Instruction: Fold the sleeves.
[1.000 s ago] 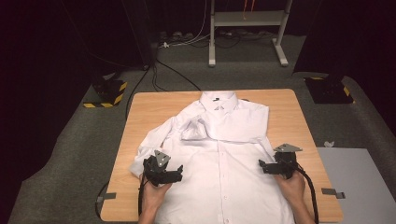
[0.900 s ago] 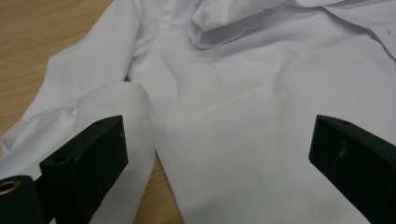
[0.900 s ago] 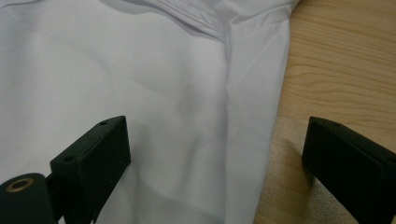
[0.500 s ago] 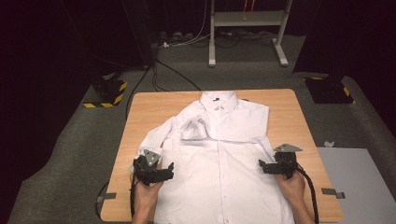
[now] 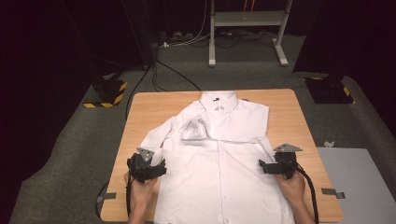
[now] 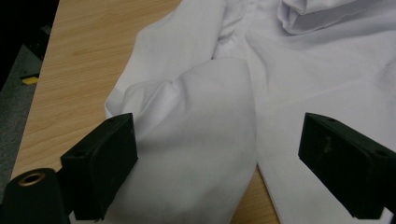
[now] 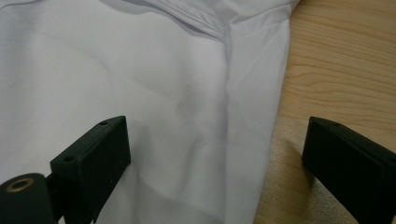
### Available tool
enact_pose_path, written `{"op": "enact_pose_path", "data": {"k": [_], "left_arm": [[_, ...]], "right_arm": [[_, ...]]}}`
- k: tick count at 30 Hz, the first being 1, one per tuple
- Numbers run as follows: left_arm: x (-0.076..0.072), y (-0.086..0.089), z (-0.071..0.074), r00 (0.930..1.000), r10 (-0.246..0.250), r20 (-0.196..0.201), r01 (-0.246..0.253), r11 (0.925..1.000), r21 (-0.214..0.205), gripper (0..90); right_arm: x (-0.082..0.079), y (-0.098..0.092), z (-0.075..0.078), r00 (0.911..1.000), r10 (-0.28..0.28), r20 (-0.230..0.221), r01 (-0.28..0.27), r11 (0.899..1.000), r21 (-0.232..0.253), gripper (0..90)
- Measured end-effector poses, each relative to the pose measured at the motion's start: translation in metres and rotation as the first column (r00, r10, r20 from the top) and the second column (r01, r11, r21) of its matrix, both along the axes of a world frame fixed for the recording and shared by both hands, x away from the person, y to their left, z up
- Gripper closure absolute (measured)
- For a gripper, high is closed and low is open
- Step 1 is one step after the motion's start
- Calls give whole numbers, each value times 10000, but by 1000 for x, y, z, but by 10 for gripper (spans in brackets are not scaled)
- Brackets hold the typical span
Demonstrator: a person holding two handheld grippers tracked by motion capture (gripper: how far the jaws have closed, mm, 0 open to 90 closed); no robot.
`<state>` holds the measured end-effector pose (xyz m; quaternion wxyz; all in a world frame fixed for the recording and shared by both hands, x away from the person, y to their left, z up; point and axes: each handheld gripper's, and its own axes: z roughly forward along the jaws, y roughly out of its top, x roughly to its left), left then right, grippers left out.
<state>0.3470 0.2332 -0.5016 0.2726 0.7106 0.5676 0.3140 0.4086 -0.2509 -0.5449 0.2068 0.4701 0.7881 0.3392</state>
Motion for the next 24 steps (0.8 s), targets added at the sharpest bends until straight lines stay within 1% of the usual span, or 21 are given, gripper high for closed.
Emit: {"op": "enact_pose_path", "data": {"k": [2, 3, 4, 5, 8, 9, 10, 11, 12, 16, 17, 18, 19, 20, 24], "left_arm": [[2, 1, -1, 10000, 66, -12, -65, 10000, 44, 133], [4, 3, -1, 9998, 185, -112, -184, 9997, 139, 167], [4, 3, -1, 9998, 185, -112, -184, 9997, 139, 197], [7, 6, -2, 9993, 305, -201, -301, 9994, 176, 217], [9, 8, -3, 9992, 318, -233, -314, 9994, 169, 293], [10, 9, -4, 9992, 333, -240, -329, 9993, 158, 293], [10, 10, -5, 9990, 349, -277, -346, 9993, 121, 315], [11, 11, -6, 9989, 348, -319, -346, 9994, 82, 347], [12, 12, -8, 9987, 315, -401, -315, 9995, 4, 406], [13, 14, -10, 9987, 258, -448, -263, 9996, -95, 516], [13, 14, -11, 9987, 228, -459, -233, 9997, -93, 516], [14, 15, -11, 9987, 202, -466, -207, 9997, -92, 577], [14, 15, -12, 9988, 180, -461, -185, 9998, -90, 577], [14, 16, -12, 9988, 148, -457, -152, 9998, -90, 647], [13, 18, -8, 9997, -13, -227, 12, 10000, -52, 782]], "right_arm": [[0, 0, 0, 10000, -1, -2, 1, 10000, 1, 75], [0, 0, 0, 10000, 0, -3, 0, 10000, 2, 75], [0, 0, 0, 10000, 0, -3, 0, 10000, 1, 75], [0, 0, 0, 10000, 0, -4, 0, 10000, 0, 75], [0, 0, 0, 10000, -1, -5, 1, 10000, 1, 75], [0, 0, 0, 10000, -1, -5, 1, 10000, 1, 75], [0, 0, 0, 10000, -3, -8, 3, 10000, 3, 75], [0, 0, 0, 10000, 0, -7, 0, 10000, 0, 75], [0, 0, 0, 10000, -4, -10, 4, 10000, 4, 75], [0, 0, 0, 10000, -2, -8, 2, 10000, 3, 75], [0, 0, 0, 10000, -2, -8, 2, 10000, 3, 75], [0, 0, 0, 10000, 9, -1, -9, 10000, -4, 75], [0, 0, 0, 10000, 9, -1, -9, 10000, -4, 75], [0, 0, 0, 10000, -2, -9, 2, 10000, 4, 75], [0, 0, 0, 10000, -4, -10, 4, 10000, 5, 75]]}}
